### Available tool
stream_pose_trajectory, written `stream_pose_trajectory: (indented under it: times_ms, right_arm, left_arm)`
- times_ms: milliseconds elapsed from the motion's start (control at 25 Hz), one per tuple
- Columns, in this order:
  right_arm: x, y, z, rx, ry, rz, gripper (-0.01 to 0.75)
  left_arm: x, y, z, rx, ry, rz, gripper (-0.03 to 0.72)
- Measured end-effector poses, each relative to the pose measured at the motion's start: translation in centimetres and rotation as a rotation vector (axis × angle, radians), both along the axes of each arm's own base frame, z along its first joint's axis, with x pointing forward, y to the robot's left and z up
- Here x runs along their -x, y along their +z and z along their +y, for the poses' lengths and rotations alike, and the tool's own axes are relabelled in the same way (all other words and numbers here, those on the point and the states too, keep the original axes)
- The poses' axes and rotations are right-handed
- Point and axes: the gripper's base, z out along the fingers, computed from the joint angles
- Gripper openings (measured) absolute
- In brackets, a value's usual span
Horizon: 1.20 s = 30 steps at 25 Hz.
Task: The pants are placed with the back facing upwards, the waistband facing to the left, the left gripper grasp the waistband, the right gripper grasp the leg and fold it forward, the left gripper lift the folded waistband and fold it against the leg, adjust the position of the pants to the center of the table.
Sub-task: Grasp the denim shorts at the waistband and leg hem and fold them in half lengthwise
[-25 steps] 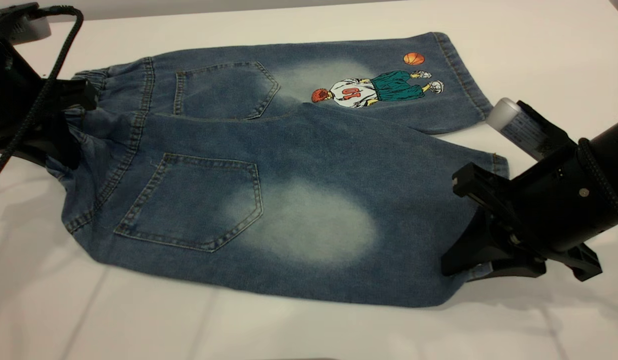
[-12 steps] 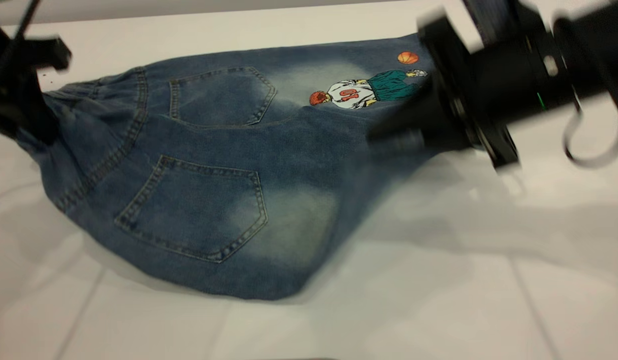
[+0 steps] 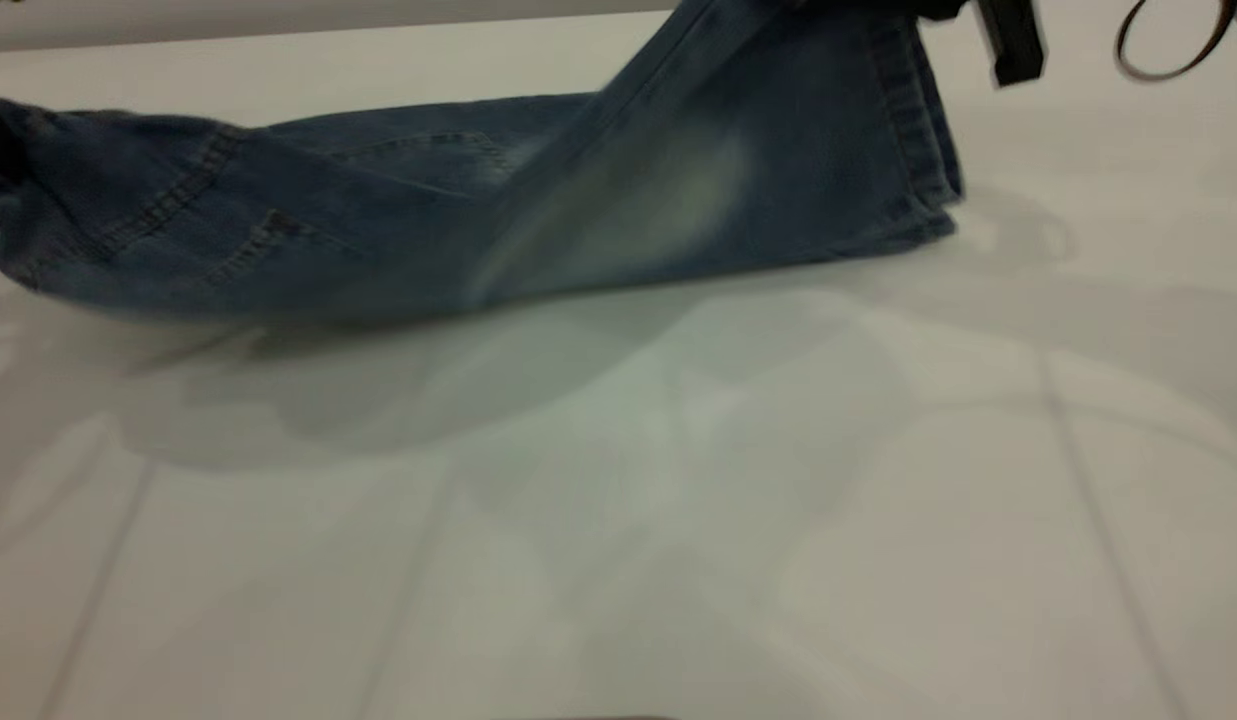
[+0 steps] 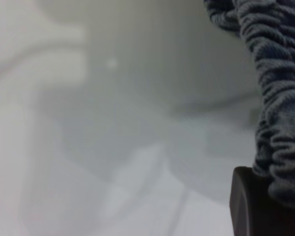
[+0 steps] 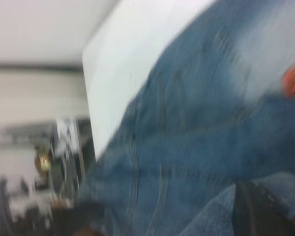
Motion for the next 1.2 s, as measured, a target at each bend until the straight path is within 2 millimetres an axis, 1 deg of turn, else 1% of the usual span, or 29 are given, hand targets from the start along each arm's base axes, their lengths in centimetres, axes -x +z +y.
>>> stream_pose_trajectory:
  times_ms: [40,120,280,360,560,720,840,1000,1080,1200]
  right_arm:
    - [-0.5,-0.2,-0.5,0.000,-0.027,0.011,0.023]
    - [-1.3,-1.4,-1.0,-0.006,-0.060,0.053,0.023]
    - [-2.3,-3.6,-1.0,-0.034,-0.093,0.138,0.024]
    - [-3.1,-4.1,-1.0,-0.041,-0.113,0.154,0.024]
    - [-5.1,-5.1,-1.3,-0.041,-0.183,0.184,0.024]
    - [-6.9,-6.1,-1.3,-0.086,-0.227,0.226,0.024]
    - [-8.0,-7.4,-1.4,-0.134,-0.281,0.292,0.025]
    - [-9.2,-9.4,-1.4,-0.206,-0.359,0.396,0.025]
    - [-9.7,-9.9,-1.5,-0.220,-0.383,0.414,0.025]
    - [-10.1,-10.2,-1.7,-0.228,-0.436,0.442,0.025]
  left_arm:
    - [-0.2,-0.3,0.4,0.020,0.031,-0.002,0.087]
    - [-0.7,-1.1,0.7,0.060,0.068,-0.005,0.087]
    - [-2.4,-3.1,0.4,0.146,0.109,0.009,0.087]
    - [-3.6,-4.1,0.3,0.193,0.135,0.004,0.087]
    - [-6.5,-5.2,0.1,0.282,0.185,-0.044,0.087]
    - [-8.2,-5.5,0.2,0.327,0.252,-0.093,0.087]
    - [-9.0,-6.1,0.4,0.362,0.330,-0.125,0.087]
    - [-9.6,-7.8,0.7,0.390,0.431,-0.137,0.087]
    - [-9.8,-8.5,0.9,0.392,0.476,-0.146,0.087]
    - [-10.1,-9.1,1.3,0.388,0.542,-0.175,0.088]
